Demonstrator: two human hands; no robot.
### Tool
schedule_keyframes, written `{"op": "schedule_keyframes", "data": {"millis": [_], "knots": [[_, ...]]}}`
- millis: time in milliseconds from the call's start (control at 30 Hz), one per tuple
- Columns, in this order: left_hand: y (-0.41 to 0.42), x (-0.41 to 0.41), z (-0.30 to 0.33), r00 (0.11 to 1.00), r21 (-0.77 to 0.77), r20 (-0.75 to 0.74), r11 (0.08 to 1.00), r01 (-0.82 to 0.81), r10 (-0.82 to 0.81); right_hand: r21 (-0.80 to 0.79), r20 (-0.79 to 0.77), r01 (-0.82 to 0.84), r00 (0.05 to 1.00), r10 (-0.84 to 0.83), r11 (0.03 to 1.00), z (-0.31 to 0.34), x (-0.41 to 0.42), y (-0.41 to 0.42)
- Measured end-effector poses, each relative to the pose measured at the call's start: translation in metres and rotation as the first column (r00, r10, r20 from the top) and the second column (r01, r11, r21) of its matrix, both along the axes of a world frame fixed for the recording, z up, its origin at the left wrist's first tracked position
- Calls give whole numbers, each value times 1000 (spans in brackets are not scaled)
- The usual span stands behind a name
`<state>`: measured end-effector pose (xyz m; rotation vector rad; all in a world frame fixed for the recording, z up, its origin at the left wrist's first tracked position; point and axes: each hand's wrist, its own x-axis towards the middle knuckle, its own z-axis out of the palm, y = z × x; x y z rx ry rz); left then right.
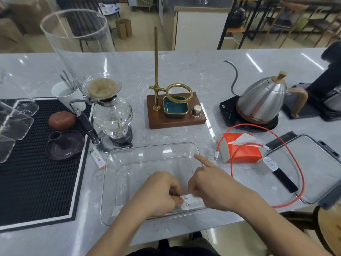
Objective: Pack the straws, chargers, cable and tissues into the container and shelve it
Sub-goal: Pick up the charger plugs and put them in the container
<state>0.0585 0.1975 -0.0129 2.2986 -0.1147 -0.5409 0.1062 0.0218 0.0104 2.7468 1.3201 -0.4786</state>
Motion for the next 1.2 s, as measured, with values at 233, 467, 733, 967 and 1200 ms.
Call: {"op": "schedule_keyframes", "data": {"millis": [233, 467, 733, 967, 1200], "knots": [[5, -3, -2, 999, -49, 13, 998, -36, 36, 114, -38, 67, 997, -63, 991, -1, -6, -4], [5, -9, -2, 987, -154, 88, 981, -122, 137, 404, -48, 181, 983, -177, 897, -6, -16, -19], [-14, -8, 6, 929, -92, 344, 989, -114, 139, 573, -16, 358, 904, -427, 737, -2, -28, -44], [-44, -2, 3, 850, 104, 527, 990, -92, 23, 407, 6, 450, 869, -495, 795, -12, -32, -83], [-94, 8, 1, 855, 242, 505, 970, -11, -117, 392, 18, 488, 844, -536, 780, -20, -34, -128]]}}
